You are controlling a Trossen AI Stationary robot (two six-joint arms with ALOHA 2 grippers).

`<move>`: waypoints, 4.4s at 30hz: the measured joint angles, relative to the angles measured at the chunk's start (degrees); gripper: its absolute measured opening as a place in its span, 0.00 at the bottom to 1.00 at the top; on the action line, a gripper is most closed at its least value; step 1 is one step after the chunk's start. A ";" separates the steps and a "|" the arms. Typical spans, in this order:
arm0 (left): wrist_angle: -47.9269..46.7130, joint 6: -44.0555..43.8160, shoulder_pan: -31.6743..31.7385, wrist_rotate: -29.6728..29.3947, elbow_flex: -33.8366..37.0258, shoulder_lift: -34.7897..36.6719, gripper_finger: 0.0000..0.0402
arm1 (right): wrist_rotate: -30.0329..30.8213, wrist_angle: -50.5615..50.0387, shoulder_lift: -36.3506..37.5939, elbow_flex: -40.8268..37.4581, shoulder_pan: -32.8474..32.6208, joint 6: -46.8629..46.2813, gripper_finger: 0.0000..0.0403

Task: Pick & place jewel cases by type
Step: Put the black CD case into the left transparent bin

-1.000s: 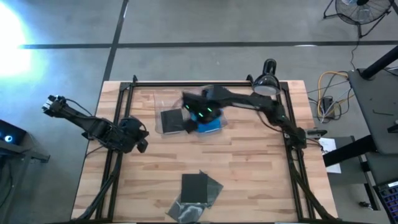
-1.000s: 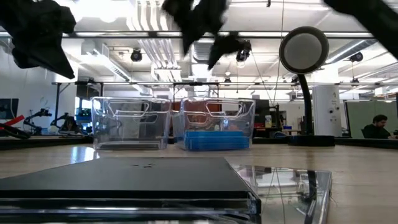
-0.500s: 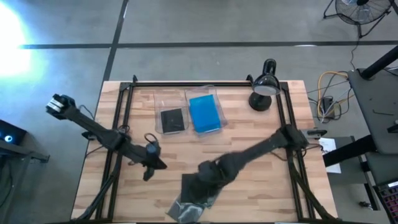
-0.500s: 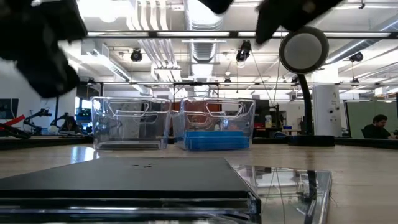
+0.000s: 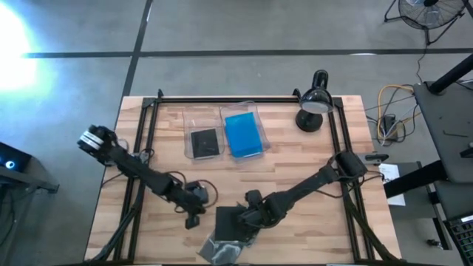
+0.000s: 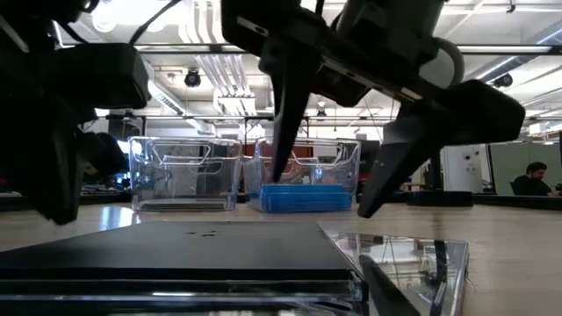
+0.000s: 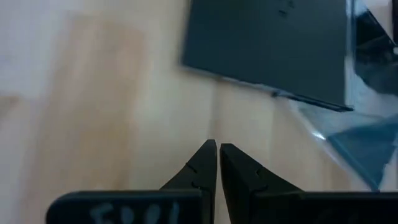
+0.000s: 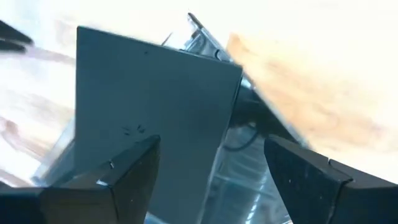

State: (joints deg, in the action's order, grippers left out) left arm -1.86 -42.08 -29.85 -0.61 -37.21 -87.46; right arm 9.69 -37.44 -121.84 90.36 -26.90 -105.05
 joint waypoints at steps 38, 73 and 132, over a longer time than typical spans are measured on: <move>-3.23 7.57 8.48 2.65 -12.34 -12.91 0.01 | -4.91 10.08 5.59 -7.56 12.43 31.99 0.55; -17.47 9.07 13.25 -14.04 -11.98 -1.98 0.01 | -15.73 20.56 6.83 -7.53 16.80 20.48 0.10; -24.90 3.74 -6.03 -18.64 -12.15 14.25 0.01 | -14.20 12.94 19.85 -4.52 23.44 33.04 0.51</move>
State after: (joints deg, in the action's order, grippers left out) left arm -26.75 -38.34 -35.88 -19.25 -49.36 -73.21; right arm -4.51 -24.50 -101.99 85.84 -3.46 -72.00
